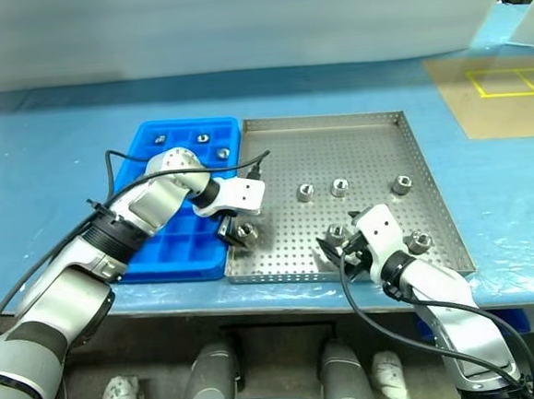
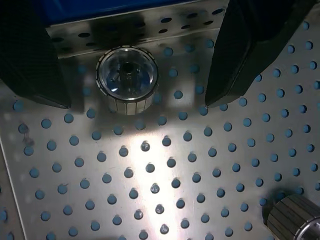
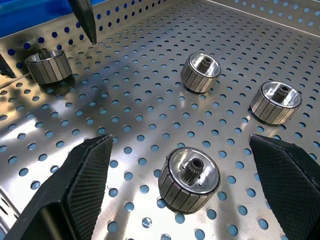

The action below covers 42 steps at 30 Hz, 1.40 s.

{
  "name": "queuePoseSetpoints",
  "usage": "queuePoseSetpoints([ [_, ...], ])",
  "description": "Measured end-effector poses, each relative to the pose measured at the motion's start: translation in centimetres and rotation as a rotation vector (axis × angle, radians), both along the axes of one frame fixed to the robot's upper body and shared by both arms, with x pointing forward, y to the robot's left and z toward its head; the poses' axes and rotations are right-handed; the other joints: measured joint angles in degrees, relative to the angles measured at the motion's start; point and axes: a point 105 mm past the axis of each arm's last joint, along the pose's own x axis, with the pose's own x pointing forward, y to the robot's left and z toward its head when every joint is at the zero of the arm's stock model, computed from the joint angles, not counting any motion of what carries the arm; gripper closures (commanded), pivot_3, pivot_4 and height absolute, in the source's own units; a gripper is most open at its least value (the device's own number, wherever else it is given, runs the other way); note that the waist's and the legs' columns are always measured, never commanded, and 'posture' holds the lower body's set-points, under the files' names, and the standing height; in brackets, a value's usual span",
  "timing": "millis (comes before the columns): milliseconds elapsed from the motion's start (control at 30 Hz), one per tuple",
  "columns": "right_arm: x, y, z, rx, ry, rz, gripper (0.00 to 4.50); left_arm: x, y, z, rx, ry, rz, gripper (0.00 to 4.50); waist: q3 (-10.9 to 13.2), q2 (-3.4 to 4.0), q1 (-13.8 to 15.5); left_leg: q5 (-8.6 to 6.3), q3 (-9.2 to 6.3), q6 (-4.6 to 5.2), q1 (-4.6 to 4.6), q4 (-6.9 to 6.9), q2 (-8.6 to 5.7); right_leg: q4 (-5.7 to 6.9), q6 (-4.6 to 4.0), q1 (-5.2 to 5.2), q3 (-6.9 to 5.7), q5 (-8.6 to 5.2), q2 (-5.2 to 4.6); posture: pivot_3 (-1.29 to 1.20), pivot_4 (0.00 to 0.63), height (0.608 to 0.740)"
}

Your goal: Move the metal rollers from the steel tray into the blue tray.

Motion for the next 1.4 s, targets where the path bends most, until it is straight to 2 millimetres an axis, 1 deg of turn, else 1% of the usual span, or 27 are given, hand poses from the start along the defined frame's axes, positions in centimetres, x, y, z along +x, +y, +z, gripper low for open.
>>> queuePoseSetpoints([
  [133, 0.0, 0.0, 0.0, -0.001, -0.002, -0.002, 0.03, 0.2, -0.1, -0.2, 0.026, -0.011, -0.019, 0.0, 0.0, 0.0, -0.61, 0.0, 0.0, 0.0, -0.01, 0.0, -0.01, -0.01, -0.01, 0.0, -0.01, 0.0, 0.0, -0.02, 0.15, 0.74],
  [200, 0.0, 0.0, 0.0, 0.001, -0.003, -0.004, 0.0, 0.4, -0.1, -0.2, 0.037, -0.023, -0.029, 0.37, 0.01, -0.01, -0.77, 0.0, 0.0, 0.0, -0.02, 0.0, 0.0, -0.01, 0.0, 0.0, 0.0, 0.0, 0.0, -0.02, 0.15, 0.74],
  [233, 0.0, 0.0, 0.0, 0.003, -0.003, -0.006, 0.0, 0.5, -0.1, -0.3, 0.041, -0.026, -0.033, 0.58, 0.0, -0.01, -0.83, 0.0, 0.0, 0.0, -0.02, 0.0, -0.01, -0.02, 0.0, 0.0, 0.0, 0.0, 0.0, -0.02, 0.15, 0.74],
  [467, 0.0, 0.0, -0.1, -0.001, -0.004, -0.015, 0.0, 0.7, 0.1, -0.7, 0.056, -0.023, -0.037, 2.91, 0.01, -0.01, -0.81, 0.0, 0.0, 0.01, -0.05, 0.0, -0.01, -0.05, -0.17, 0.0, 0.0, 0.1, -0.01, -0.02, 0.15, 0.74],
  [733, 0.0, 0.2, -0.2, 0.002, -0.002, -0.015, 0.0, 0.7, 0.0, -0.7, 0.066, -0.049, -0.065, 2.91, 0.01, -0.01, -0.82, 0.0, 0.0, 0.01, -0.05, 0.0, -0.01, -0.06, -0.11, 0.0, 0.0, 0.06, -0.02, -0.03, 0.15, 0.74],
  [967, 0.0, 0.1, -0.2, 0.001, -0.001, -0.019, 0.0, 0.9, -0.8, -0.7, 0.016, -0.022, -0.016, 2.91, 0.01, -0.01, -0.8, -0.01, 0.0, 0.01, -0.07, 0.0, -0.02, -0.06, -0.04, 0.02, 0.0, 0.02, -0.08, -0.03, 0.15, 0.74],
  [1067, 0.0, 0.2, -0.2, 0.003, -0.001, -0.019, 0.0, 0.8, -1.6, 0.1, -0.078, 0.035, 0.037, 2.91, 0.01, -0.01, -0.85, -0.01, 0.0, 0.01, -0.1, 0.0, -0.02, -0.07, -0.22, -0.01, -0.01, 0.13, -0.07, -0.03, 0.15, 0.74],
  [1200, 0.0, 0.2, -0.3, 0.007, 0.0, -0.02, 0.0, 0.9, -2.4, 2.1, -0.244, 0.084, 0.12, 2.91, 0.01, -0.01, -0.96, -0.02, 0.0, 0.04, -0.12, -0.02, -0.02, -0.11, -0.29, -0.03, -0.01, 0.15, -0.06, -0.02, 0.15, 0.74],
  [1233, -0.1, 0.2, -0.3, 0.008, 0.001, -0.021, 0.0, 0.9, -2.8, 2.7, -0.316, 0.092, 0.141, 2.91, 0.01, -0.01, -0.99, -0.03, 0.0, 0.05, -0.12, -0.02, -0.01, -0.12, -0.3, -0.02, -0.01, 0.15, -0.06, -0.02, 0.15, 0.74],
  [1267, -0.1, 0.2, -0.3, 0.01, 0.001, -0.021, 0.0, 0.9, -2.9, 2.8, -0.345, 0.095, 0.148, 2.91, 0.01, -0.01, -0.98, -0.03, 0.0, 0.05, -0.12, -0.03, -0.01, -0.13, -0.3, -0.02, -0.01, 0.14, -0.06, -0.01, 0.15, 0.74],
  [1400, 0.1, 0.4, -0.1, 0.015, -0.011, -0.013, 0.0, 0.6, -3.9, 4.0, -0.628, 0.091, 0.198, 2.91, 0.02, -0.02, -0.98, -0.05, 0.0, 0.09, -0.18, -0.04, -0.01, -0.2, -0.31, -0.02, -0.03, 0.15, -0.06, 0.02, 0.15, 0.74],
])
